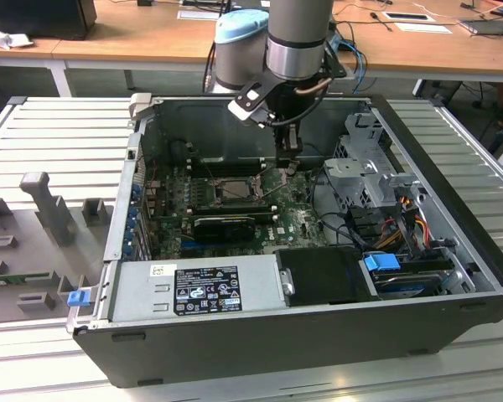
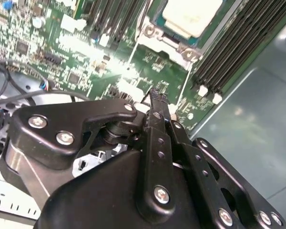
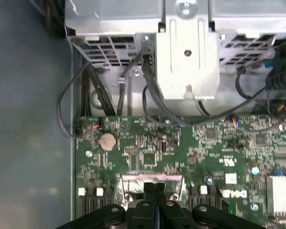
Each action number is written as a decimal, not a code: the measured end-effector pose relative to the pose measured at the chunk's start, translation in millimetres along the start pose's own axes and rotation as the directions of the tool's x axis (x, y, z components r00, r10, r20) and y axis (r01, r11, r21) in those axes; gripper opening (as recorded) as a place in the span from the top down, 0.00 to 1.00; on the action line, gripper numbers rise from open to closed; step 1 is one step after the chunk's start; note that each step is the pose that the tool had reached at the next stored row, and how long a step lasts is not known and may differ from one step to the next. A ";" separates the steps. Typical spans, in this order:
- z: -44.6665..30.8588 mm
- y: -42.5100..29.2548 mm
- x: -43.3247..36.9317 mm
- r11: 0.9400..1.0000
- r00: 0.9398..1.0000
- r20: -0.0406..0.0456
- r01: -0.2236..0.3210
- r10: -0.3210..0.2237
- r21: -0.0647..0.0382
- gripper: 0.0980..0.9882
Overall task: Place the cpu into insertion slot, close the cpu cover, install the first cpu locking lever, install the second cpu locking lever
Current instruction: 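Close the cpu cover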
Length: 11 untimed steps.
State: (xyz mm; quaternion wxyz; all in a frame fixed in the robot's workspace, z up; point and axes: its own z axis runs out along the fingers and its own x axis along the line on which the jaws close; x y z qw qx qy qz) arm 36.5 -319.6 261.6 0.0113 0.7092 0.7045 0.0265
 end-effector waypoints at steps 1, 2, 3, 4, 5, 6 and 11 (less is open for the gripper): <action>1.7 2.6 0.4 1.000 1.000 0.000 0.005 -0.005 0.001 0.99; 3.6 5.7 0.9 1.000 1.000 0.000 0.008 -0.008 0.002 0.99; 4.2 10.7 1.2 1.000 1.000 0.000 0.009 -0.009 0.002 0.99; 5.4 15.4 1.5 1.000 1.000 0.000 0.010 -0.010 0.003 0.99; 6.3 19.2 1.7 1.000 1.000 0.000 0.011 -0.011 0.003 0.99; 7.7 22.8 1.9 1.000 1.000 0.000 0.013 -0.013 0.003 0.99; 12.6 29.0 2.7 1.000 1.000 -0.001 0.019 -0.019 0.004 0.99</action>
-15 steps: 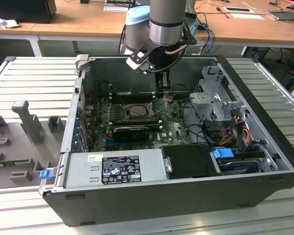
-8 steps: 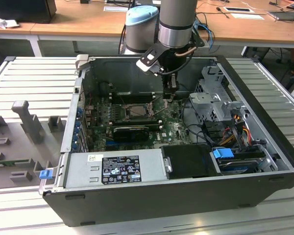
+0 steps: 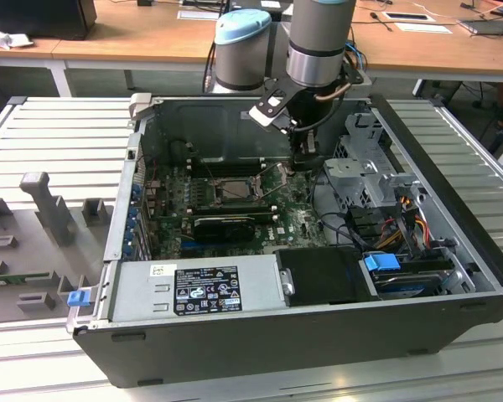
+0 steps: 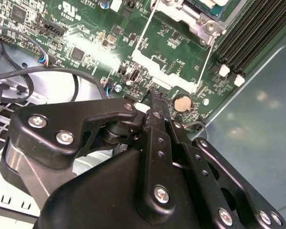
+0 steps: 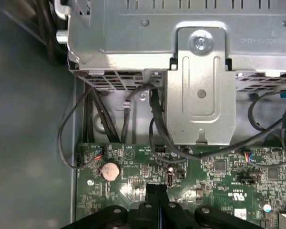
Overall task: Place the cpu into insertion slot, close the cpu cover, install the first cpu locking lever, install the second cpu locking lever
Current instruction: 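Close the cpu cover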
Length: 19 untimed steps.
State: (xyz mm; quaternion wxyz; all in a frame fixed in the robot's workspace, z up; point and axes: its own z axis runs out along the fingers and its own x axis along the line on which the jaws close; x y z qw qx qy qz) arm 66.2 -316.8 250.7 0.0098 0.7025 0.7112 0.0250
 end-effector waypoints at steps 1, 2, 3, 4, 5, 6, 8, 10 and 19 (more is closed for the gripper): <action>0.9 0.8 0.1 1.000 1.000 0.000 0.001 -0.001 0.001 0.99; 1.4 1.5 0.2 1.000 1.000 0.000 0.001 -0.001 0.003 0.99; 2.1 2.2 0.3 1.000 1.000 0.000 0.001 -0.001 0.018 0.99; 2.6 2.5 0.4 1.000 1.000 0.000 0.001 -0.001 0.027 0.99; 3.1 2.6 0.4 0.999 1.000 -0.001 0.001 -0.001 0.034 0.99; 3.5 2.7 0.3 0.999 1.000 0.000 0.001 -0.001 0.038 0.99; 3.5 2.6 0.3 0.999 1.000 -0.001 0.001 -0.001 0.047 0.99; 3.5 2.0 0.4 0.999 1.000 -0.001 0.000 0.000 0.049 0.99; 2.6 -14.8 0.6 0.999 1.000 -0.001 0.001 -0.001 0.050 0.99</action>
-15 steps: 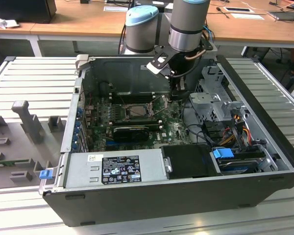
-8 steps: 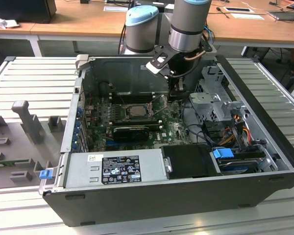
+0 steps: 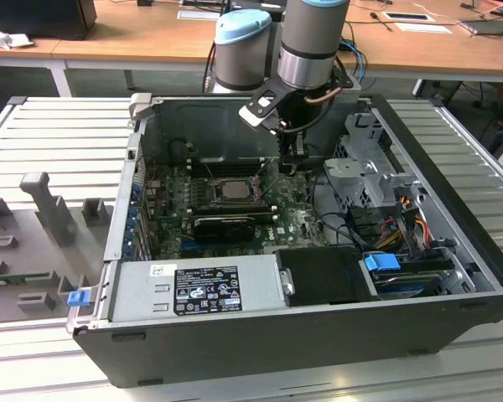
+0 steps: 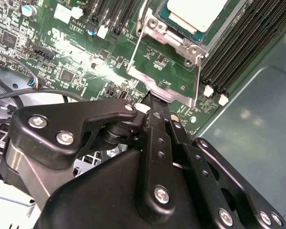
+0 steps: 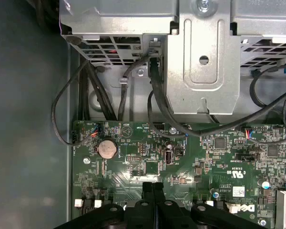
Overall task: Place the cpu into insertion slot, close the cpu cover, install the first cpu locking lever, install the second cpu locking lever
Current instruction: 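Close the cpu cover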
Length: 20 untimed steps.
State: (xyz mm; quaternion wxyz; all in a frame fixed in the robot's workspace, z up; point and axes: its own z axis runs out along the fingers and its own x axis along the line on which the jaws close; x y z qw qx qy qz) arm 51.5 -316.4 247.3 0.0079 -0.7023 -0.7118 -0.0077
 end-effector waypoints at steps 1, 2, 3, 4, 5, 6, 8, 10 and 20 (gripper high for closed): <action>0.0 -2.2 0.1 1.000 1.000 0.000 0.000 0.000 0.000 0.99; 0.0 -5.4 0.1 1.000 1.000 0.000 0.000 0.000 0.000 0.99; 0.0 -8.5 0.1 1.000 1.000 0.000 0.000 0.000 0.000 0.99; 0.0 -10.1 0.1 1.000 1.000 0.000 0.000 0.000 0.000 0.99; 0.0 -12.8 0.2 1.000 1.000 0.000 0.000 0.000 0.000 0.99; 0.0 -16.4 0.2 1.000 1.000 0.000 0.000 0.000 0.000 0.99; 0.0 -25.0 0.3 1.000 1.000 0.000 0.000 0.000 0.000 0.99; 0.0 -32.7 0.4 1.000 1.000 0.000 0.000 0.000 0.000 0.99; 0.3 -63.4 0.8 1.000 1.000 0.000 0.000 0.000 0.000 0.99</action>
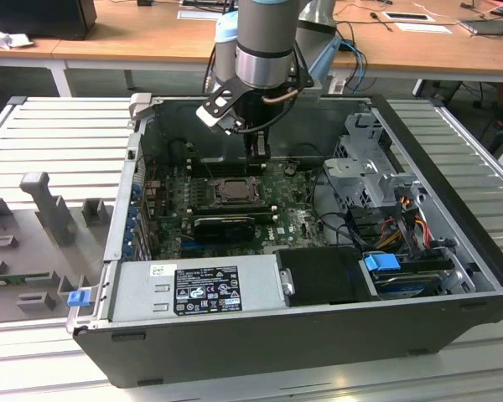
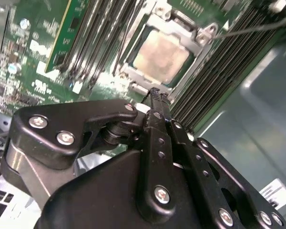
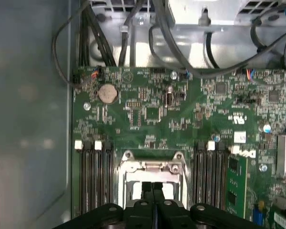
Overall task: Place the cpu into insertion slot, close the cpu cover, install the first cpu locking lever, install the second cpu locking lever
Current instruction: 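Close the cpu cover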
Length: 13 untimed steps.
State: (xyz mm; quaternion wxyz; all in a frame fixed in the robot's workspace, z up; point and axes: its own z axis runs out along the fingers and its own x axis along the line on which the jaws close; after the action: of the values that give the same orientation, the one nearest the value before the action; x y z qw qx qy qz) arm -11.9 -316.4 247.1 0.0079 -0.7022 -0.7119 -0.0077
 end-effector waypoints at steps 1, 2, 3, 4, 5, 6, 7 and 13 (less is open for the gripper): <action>0.3 -2.8 0.0 1.000 1.000 0.000 0.000 0.000 0.000 0.99; 1.0 -6.2 0.1 1.000 1.000 0.000 0.000 0.000 0.000 0.99; 1.6 -8.4 0.1 1.000 1.000 0.000 0.000 0.000 0.000 0.99; 2.5 -10.8 0.1 1.000 1.000 0.000 0.001 -0.001 0.000 0.99; 3.4 -12.5 0.1 1.000 1.000 0.000 0.002 -0.002 0.000 0.99; 4.6 -14.6 0.1 1.000 1.000 0.000 0.005 -0.005 0.000 0.99; 5.6 -16.0 0.0 1.000 1.000 0.000 0.008 -0.008 0.000 0.99; 8.5 -31.8 0.2 1.000 1.000 0.000 0.016 -0.016 0.000 0.99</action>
State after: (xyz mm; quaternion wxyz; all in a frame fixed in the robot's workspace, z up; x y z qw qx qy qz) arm -43.7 -316.4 238.6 0.0079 -0.6965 -0.7175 -0.0078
